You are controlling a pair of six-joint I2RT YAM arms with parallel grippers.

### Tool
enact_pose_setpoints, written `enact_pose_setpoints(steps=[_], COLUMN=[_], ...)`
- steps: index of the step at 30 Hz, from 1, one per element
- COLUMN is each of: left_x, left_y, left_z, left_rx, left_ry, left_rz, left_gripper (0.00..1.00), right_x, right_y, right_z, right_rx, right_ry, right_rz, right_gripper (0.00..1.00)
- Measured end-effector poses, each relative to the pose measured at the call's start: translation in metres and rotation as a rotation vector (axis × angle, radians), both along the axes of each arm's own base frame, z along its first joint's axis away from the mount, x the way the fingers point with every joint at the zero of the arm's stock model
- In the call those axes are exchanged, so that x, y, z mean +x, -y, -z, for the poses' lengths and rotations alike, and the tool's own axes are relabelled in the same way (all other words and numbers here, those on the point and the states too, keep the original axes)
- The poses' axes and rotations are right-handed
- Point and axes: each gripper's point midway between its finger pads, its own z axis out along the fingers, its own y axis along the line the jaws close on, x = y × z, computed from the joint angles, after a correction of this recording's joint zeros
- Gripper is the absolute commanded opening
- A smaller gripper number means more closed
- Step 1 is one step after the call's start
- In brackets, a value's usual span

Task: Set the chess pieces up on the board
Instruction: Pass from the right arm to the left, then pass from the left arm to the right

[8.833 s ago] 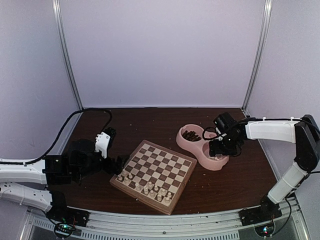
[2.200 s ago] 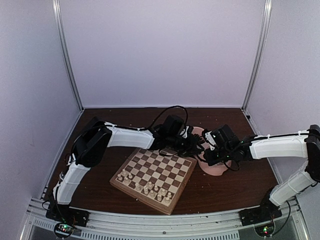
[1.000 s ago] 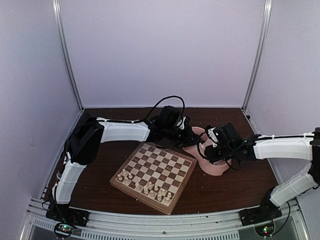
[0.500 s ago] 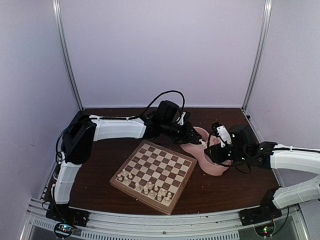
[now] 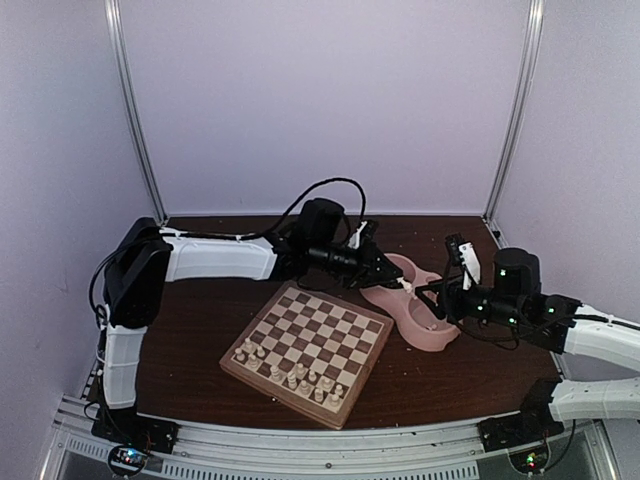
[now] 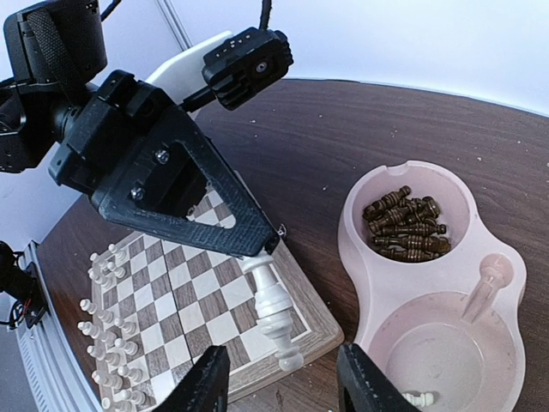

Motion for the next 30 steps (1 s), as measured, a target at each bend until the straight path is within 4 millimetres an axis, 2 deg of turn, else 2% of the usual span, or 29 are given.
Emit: enact_pose_setpoints(steps=[13, 20, 30], left_x=[-0.011, -0.011, -0.011], left_y=[-0.002, -0.002, -0.002], left_z=[-0.007, -0.012, -0.014], left_rx=[-0.101, -0.123, -0.132], left_ry=[-0.054, -0.056, -0.061], left_rz=[0.025, 0.027, 0.027], left_gripper=[0.05, 0.04, 0.04], right_x=[-0.009, -0.007, -0.007], right_y=[-0.008, -0.011, -0.013], right_z=[-0.008, 0.001, 0.002], right_rx=[0.094, 0.080, 0.082], right_ry=[-0.008, -0.037, -0.040], right_rz=[-0.083, -0.091, -0.096], right_gripper=[0.40, 0.38, 0.25])
